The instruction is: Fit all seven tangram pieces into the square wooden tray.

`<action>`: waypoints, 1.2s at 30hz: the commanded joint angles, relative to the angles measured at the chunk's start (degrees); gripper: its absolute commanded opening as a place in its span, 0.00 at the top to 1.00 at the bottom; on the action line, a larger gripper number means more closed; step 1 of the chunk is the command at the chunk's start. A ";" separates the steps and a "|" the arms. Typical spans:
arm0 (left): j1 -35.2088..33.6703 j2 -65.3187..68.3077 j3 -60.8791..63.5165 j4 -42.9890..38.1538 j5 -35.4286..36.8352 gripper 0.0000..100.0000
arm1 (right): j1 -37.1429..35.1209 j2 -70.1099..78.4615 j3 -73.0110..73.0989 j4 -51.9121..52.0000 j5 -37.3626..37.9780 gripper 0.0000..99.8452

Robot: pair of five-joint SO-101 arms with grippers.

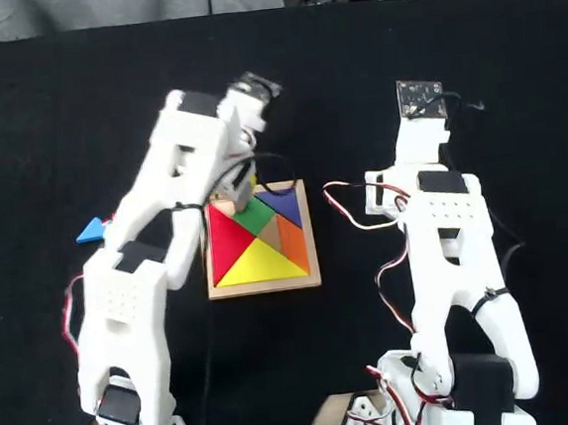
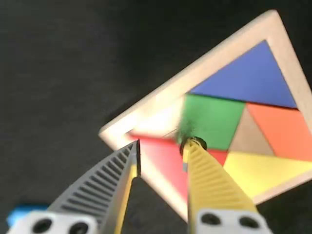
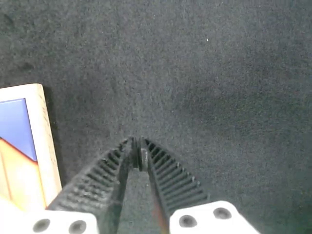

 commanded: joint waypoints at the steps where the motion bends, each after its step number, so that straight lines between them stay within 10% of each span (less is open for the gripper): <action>1: -7.34 -10.90 -9.36 11.87 -5.89 0.84 | -0.79 -2.42 -0.31 -1.05 0.70 0.99; 10: -25.98 -39.12 17.27 9.93 -18.90 0.84 | -0.79 -2.42 0.04 -2.20 0.70 0.99; 17: -34.59 -45.10 45.05 -17.67 -18.37 0.80 | -0.79 -2.42 1.63 -4.22 0.70 0.99; 26: -33.98 -36.04 51.74 -29.98 17.49 0.74 | -2.46 -2.42 1.71 -3.96 0.70 0.99; 36: -40.57 -34.73 63.16 -37.45 29.36 0.74 | -2.64 -2.42 2.07 -4.22 0.79 0.99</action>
